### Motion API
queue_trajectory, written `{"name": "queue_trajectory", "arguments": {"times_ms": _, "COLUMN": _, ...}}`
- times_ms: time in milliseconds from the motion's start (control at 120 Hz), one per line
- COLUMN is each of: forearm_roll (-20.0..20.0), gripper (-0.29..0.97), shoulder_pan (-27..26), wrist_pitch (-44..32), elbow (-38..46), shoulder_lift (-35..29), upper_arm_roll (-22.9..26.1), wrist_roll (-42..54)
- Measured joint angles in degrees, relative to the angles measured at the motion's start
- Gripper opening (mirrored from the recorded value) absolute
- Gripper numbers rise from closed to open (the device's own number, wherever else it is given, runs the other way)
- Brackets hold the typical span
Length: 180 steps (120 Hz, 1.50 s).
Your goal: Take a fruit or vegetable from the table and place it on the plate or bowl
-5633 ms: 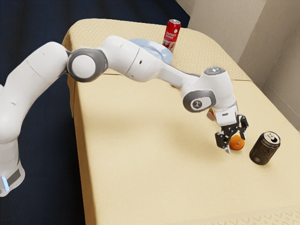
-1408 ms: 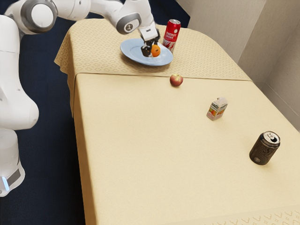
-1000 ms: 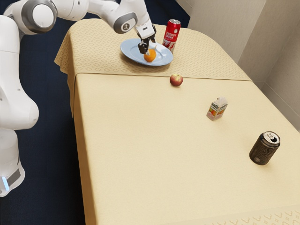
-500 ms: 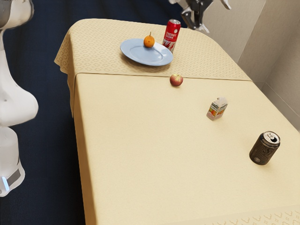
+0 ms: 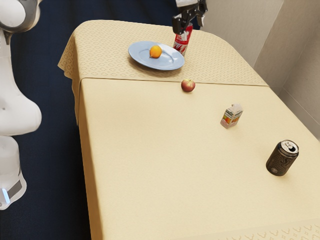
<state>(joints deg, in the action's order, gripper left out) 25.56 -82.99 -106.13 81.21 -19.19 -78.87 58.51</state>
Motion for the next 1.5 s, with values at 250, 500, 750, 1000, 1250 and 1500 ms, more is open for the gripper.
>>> {"name": "queue_trajectory", "arguments": {"times_ms": 250, "forearm_roll": -1.84, "gripper": 0.68, "shoulder_pan": -0.63, "wrist_pitch": 1.59, "elbow": -0.07, "shoulder_lift": -0.16, "upper_arm_roll": -1.37, "wrist_roll": 1.59}}
{"name": "queue_trajectory", "arguments": {"times_ms": 500, "forearm_roll": -2.08, "gripper": 0.68, "shoulder_pan": -0.66, "wrist_pitch": 2.06, "elbow": -0.07, "shoulder_lift": -0.16, "upper_arm_roll": -1.38, "wrist_roll": 2.64}}
{"name": "queue_trajectory", "arguments": {"times_ms": 750, "forearm_roll": -2.11, "gripper": 0.68, "shoulder_pan": -0.64, "wrist_pitch": 2.20, "elbow": -0.07, "shoulder_lift": -0.16, "upper_arm_roll": -1.38, "wrist_roll": 3.33}}
{"name": "queue_trajectory", "arguments": {"times_ms": 1000, "forearm_roll": -2.13, "gripper": 0.68, "shoulder_pan": -0.66, "wrist_pitch": 2.24, "elbow": -0.07, "shoulder_lift": -0.16, "upper_arm_roll": -1.38, "wrist_roll": 3.79}}
{"name": "queue_trajectory", "arguments": {"times_ms": 1250, "forearm_roll": -2.12, "gripper": 0.68, "shoulder_pan": -0.65, "wrist_pitch": 2.25, "elbow": -0.07, "shoulder_lift": -0.16, "upper_arm_roll": -1.38, "wrist_roll": 4.09}}
{"name": "queue_trajectory", "arguments": {"times_ms": 1500, "forearm_roll": -2.13, "gripper": 0.68, "shoulder_pan": -0.66, "wrist_pitch": 2.25, "elbow": -0.07, "shoulder_lift": -0.16, "upper_arm_roll": -1.38, "wrist_roll": 4.29}}
